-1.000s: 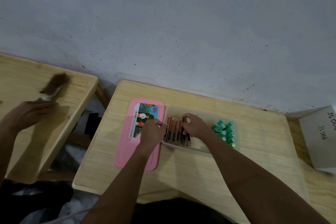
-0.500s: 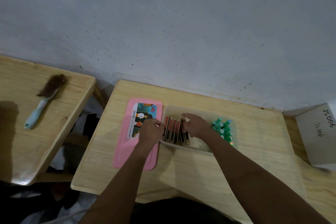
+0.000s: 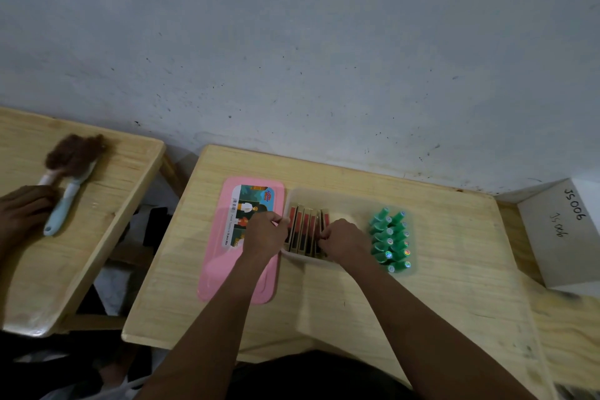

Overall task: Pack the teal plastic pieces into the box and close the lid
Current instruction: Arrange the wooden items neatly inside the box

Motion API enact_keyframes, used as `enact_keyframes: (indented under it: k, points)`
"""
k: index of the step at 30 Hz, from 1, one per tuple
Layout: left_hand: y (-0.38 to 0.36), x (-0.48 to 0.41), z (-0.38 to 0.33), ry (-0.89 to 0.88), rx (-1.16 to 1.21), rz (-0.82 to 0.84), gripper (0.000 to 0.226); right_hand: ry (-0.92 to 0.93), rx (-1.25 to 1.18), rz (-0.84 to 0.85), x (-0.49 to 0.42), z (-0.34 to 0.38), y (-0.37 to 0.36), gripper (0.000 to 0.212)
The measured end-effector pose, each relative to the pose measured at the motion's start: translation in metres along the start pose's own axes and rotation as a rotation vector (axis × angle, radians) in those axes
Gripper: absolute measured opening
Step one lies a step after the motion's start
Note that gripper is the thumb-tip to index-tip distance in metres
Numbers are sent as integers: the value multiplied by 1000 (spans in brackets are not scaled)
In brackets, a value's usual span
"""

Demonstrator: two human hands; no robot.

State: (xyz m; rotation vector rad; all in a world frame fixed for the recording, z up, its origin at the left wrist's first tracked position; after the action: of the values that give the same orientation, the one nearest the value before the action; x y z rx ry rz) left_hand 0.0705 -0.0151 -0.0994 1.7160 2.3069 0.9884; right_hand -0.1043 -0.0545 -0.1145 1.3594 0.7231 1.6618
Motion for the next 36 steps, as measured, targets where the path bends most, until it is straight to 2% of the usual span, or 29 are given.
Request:
enact_keyframes:
  k: [12, 16, 20, 21, 24, 28, 34, 36]
  points:
    - [-1, 0, 1, 17, 3, -5, 21, 8, -353, 130, -8, 0, -12, 29]
    - [-1, 0, 1, 5, -1, -4, 21, 47, -291, 144, -4, 4, -10, 31]
    - [0, -1, 2, 3, 12, -15, 21, -95, -304, -86, -6, -10, 8, 23]
    - [0, -1, 2, 4, 15, -18, 21, -112, -290, -94, -8, -12, 8, 27]
    - [-1, -1, 2, 5, 16, -13, 21, -112, -335, 5, -12, -10, 1, 37]
    - [-2, -2, 4, 23, 25, -6, 21, -69, -398, 82, -12, 0, -12, 20]
    - [-3, -3, 6, 39, 40, -4, 21, 26, -212, 193, -22, -7, -4, 25]
    - [-3, -3, 6, 36, 34, -6, 21, 27, -144, 109, -27, -10, 8, 27]
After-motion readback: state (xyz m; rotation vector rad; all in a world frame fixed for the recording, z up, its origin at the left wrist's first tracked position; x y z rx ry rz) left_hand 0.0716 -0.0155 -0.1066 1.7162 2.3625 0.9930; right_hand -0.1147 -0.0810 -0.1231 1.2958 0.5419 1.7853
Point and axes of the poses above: each hand's wrist, its own x-axis away from the middle knuckle, its own y-axis out of the back of the hand, z = x × y, the point moved 4 cm from there along -x, towards the middle knuckle, and after that the axes turned 2 degrees about -y, right-handed, at the moved point
